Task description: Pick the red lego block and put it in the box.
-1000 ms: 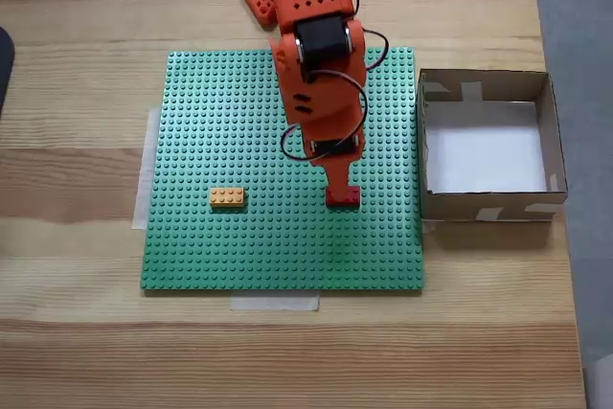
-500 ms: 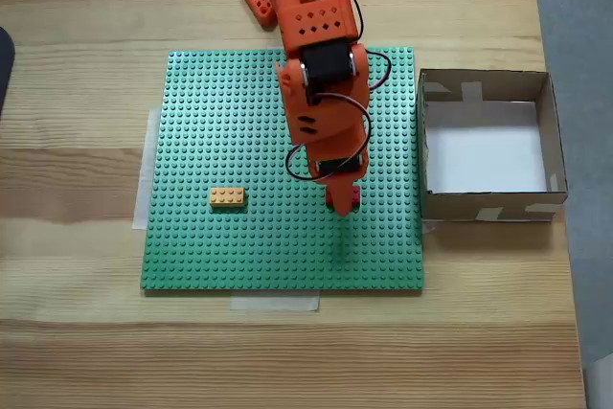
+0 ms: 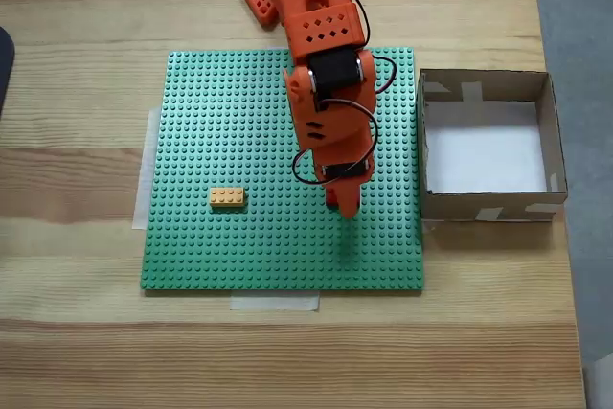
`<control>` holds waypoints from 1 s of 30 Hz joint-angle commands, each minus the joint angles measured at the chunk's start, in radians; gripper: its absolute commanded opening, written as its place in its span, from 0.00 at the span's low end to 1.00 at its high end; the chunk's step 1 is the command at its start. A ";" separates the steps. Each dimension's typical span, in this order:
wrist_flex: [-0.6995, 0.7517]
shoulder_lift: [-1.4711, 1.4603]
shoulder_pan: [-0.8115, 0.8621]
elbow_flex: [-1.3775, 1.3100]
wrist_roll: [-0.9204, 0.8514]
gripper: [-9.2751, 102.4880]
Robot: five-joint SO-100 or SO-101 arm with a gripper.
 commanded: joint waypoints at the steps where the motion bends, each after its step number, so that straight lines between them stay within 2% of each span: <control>1: -0.009 -0.003 -0.002 -0.031 -0.003 0.30; 16: -0.057 -0.026 -0.009 0.000 -0.017 0.30; 19: -0.057 -0.026 -0.009 0.003 -0.020 0.28; 21: -0.057 -0.026 -0.006 0.006 -0.020 0.23; 30: -0.058 -0.026 0.008 0.012 -0.021 0.18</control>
